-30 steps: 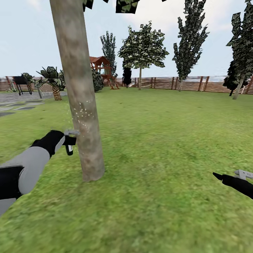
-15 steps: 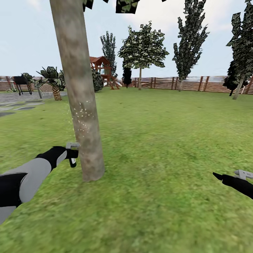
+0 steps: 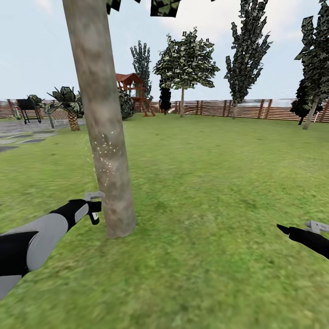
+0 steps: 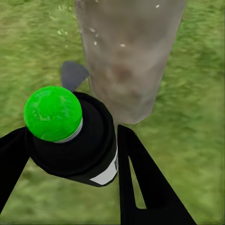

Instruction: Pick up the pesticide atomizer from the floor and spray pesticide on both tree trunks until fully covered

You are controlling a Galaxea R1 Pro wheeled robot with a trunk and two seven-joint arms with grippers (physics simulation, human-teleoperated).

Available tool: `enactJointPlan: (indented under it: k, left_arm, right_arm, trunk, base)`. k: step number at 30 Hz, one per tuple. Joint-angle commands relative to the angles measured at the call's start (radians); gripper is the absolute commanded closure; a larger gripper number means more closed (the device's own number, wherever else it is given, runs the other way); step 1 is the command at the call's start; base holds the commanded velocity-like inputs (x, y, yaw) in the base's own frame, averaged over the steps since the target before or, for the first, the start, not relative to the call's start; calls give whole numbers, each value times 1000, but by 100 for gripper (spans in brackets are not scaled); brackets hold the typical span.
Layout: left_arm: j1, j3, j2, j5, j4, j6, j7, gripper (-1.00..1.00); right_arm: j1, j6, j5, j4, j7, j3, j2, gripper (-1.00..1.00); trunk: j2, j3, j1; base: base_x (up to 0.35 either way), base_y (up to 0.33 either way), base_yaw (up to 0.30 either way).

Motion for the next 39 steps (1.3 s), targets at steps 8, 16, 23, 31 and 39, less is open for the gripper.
enactJointPlan:
  k: [8,16,23,31,39]
  left_arm:
    - [17,-2,-30,1,4,10,1,100]
    - [18,-2,-43,0,4,57,3,100]
    - [18,-2,-57,0,4,73,3,100]
    - [18,-2,-60,0,4,84,3,100]
    - [18,-2,-60,0,4,84,3,100]
  right_arm:
    - [0,0,0,0,2,0,1,-100]
    - [0,0,10,0,1,1,1,-100]
    - [0,0,21,0,6,2,3,-100]
    - [0,0,22,0,5,1,3,-100]
    - [0,0,23,0,5,2,3,-100]
  trunk:
    - [0,0,0]
    - [0,0,0]
    - [0,0,0]
    - [0,0,0]
    - [0,0,0]
  base:
    - [23,0,128]
    - [0,-164,68]
    - [-82,-286,0]
    - [-181,-265,125]
    - [-12,-138,251]
